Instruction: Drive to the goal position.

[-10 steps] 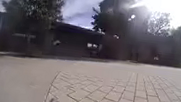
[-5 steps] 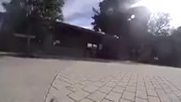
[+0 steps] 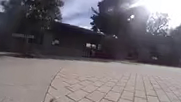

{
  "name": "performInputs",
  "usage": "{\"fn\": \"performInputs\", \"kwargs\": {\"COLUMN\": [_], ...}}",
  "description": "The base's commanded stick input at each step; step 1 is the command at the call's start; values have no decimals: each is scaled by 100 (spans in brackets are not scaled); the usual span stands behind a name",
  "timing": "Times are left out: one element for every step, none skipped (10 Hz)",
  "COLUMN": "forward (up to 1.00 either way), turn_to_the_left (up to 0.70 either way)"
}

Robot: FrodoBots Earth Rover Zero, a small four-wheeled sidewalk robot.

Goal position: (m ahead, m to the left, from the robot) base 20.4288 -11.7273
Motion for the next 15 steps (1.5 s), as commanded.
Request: {"fn": "performInputs", "kwargs": {"forward": [0,0,0,0,0,0,0,0,0,0,0,0,0,0,0], "turn_to_the_left": [-100,-100,-100,-35,-20,0,0,0,-33,-75,-100,-100,-100,-85,-69]}}
